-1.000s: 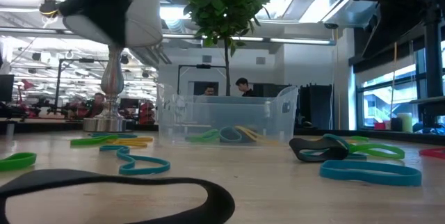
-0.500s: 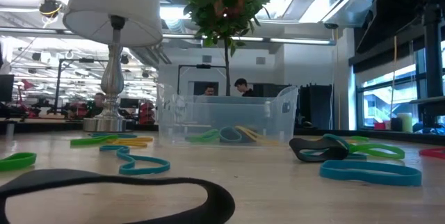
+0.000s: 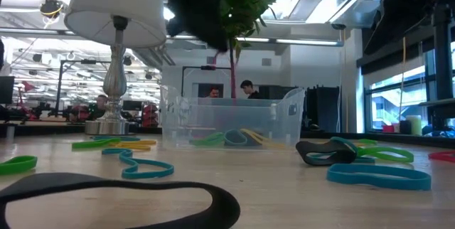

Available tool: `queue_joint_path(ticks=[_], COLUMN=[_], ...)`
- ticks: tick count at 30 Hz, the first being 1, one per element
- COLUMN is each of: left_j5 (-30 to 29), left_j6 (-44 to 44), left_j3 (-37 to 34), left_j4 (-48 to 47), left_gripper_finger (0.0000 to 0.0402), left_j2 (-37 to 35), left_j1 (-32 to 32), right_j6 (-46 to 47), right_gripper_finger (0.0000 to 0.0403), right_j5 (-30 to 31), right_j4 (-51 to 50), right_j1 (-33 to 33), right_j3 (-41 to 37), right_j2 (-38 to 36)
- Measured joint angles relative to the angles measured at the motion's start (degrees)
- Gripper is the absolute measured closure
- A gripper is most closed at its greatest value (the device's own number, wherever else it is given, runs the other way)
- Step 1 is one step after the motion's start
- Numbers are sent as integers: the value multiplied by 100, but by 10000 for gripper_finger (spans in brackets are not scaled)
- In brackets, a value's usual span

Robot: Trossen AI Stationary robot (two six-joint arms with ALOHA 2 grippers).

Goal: Pick and place rubber bands into bin
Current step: Put the red rubber band into the transparent container, then put the yellow rubber band into the transparent container

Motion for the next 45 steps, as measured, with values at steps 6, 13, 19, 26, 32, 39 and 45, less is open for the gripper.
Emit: queue_joint_path(ticks=[6,13,19,26,32,39,45], left_j5=[62,-78,7,113,345,730,1097], left_j6=[-33,-309,-430,-433,-315,-217,557], left_j3=[0,-2,-2,-2,-2,-2,-2], left_j4=[-702,-879,-885,-887,-927,-1053,-1363], left_gripper_finger=[398,398,377,322,298,317,382], left_j2=[289,366,366,366,247,-244,-520], left_j1=[16,222,437,540,538,485,331], right_j6=[1,-47,-50,-20,173,314,790], right_gripper_finger=[391,391,391,391,391,391,398], right_j5=[0,3,14,13,6,-1,82], right_j4=[-1,0,-2,-2,0,111,549], right_j1=[1,-8,-9,-9,-9,-9,-9], right_j3=[0,0,0,0,0,0,0], right_j2=[0,-1,0,0,0,0,41])
